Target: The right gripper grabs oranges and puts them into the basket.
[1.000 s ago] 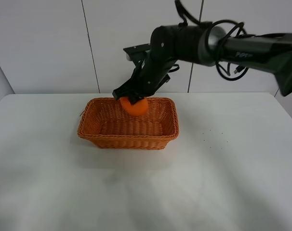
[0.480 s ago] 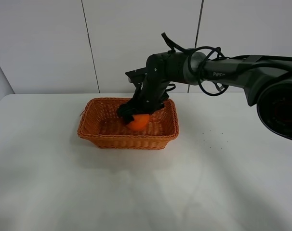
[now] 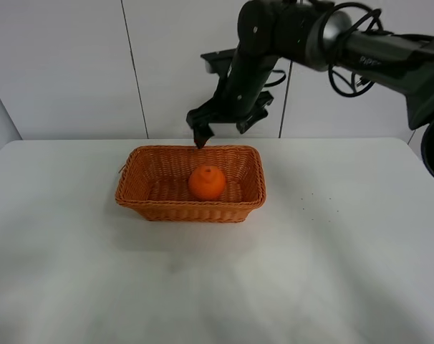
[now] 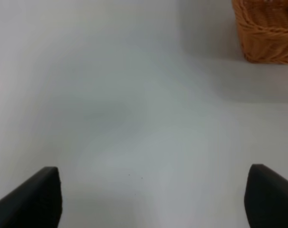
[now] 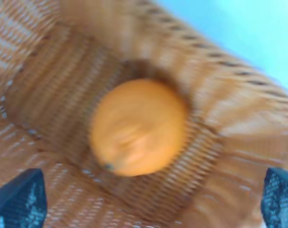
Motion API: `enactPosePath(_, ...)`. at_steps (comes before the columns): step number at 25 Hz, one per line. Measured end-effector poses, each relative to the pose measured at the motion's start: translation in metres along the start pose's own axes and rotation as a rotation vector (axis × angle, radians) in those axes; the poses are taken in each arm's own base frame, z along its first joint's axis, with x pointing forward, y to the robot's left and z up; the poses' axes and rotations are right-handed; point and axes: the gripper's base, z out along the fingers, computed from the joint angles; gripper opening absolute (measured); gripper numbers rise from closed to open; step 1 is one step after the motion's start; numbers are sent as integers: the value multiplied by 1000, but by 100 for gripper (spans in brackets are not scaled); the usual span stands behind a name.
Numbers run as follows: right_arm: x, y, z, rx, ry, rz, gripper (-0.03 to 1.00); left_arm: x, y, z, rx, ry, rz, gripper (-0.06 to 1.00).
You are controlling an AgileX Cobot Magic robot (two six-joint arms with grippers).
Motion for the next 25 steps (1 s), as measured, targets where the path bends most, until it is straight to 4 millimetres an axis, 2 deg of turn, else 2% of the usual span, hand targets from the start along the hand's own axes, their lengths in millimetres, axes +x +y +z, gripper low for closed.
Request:
enactPosePath(2,-2,-28,-6,30,-5,48,69,0,0,0,0,0,0,88)
enactPosePath(6,8,-102,-9,101,29,159,69,0,0,0,0,0,0,88)
enactPosePath(8,18,-143,-13,136,41,230,69,0,0,0,0,0,0,88)
enactPosePath(11,35,-194,-22,177,57,336,69,0,0,0,0,0,0,88)
enactPosePath(14,52,-230,-31,191,60,425,69,0,0,0,0,0,0,88)
enactPosePath(17,61,-249,-37,194,59,471,69,0,0,0,0,0,0,88)
enactPosePath(19,64,-252,-38,191,58,482,69,0,0,0,0,0,0,88)
enactPosePath(25,75,-239,-58,173,70,483,69,0,0,0,0,0,0,88)
